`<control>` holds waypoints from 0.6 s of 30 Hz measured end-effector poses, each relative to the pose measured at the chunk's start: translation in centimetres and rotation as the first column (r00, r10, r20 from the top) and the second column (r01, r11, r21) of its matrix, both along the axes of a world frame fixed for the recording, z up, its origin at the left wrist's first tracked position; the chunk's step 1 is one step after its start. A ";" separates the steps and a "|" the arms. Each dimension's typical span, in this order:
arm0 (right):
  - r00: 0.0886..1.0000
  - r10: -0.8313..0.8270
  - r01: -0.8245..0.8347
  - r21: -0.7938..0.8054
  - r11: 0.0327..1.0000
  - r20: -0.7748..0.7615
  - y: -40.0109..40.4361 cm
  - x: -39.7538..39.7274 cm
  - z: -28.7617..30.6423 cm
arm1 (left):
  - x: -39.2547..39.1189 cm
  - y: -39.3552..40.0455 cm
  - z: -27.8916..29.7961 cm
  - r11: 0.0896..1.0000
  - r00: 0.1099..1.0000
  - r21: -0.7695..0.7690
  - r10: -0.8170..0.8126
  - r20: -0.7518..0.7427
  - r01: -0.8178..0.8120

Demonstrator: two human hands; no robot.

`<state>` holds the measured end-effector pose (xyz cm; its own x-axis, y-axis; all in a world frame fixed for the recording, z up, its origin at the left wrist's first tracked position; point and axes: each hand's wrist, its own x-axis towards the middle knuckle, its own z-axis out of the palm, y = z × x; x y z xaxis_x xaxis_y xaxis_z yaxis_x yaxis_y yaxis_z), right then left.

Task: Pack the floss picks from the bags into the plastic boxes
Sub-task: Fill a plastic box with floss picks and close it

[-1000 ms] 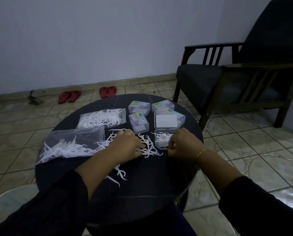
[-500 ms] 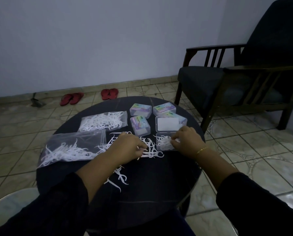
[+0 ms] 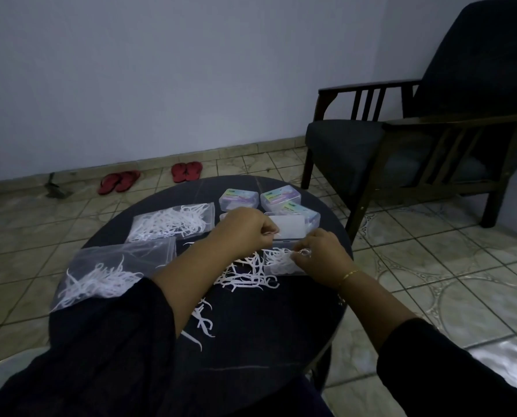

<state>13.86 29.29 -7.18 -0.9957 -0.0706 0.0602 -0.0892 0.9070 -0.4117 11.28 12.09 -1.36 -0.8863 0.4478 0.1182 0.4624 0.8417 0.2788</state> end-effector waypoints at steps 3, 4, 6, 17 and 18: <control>0.998 -0.044 0.040 -0.064 0.997 -0.050 0.7 0.0 0.1 | -0.3 2.3 -0.1 0.998 0.999 -0.027 -0.049 0.005 0.049; 0.996 -0.060 0.055 -0.085 0.995 -0.063 0.9 0.0 0.1 | -0.4 3.0 -0.3 0.997 0.998 -0.044 -0.061 0.006 0.061; 0.993 -0.084 0.074 -0.111 0.991 -0.086 1.3 0.1 0.1 | -0.7 4.1 -1.0 0.994 0.997 -0.078 -0.069 0.023 0.071; 0.996 -0.070 0.067 -0.068 0.995 -0.051 1.4 0.0 -0.3 | 0.1 -0.5 -3.3 1.000 0.999 0.018 0.005 -0.039 -0.004; 0.997 -0.058 0.056 -0.042 0.998 -0.042 1.3 0.0 -0.2 | 0.2 -1.0 -3.4 0.999 0.999 -0.037 0.003 -0.045 -0.005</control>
<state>13.85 30.55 -7.41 -0.9944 -0.0107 0.1050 -0.0566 0.8938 -0.4449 11.47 11.10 -4.81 -0.8822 0.4490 0.1415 0.4704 0.8529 0.2263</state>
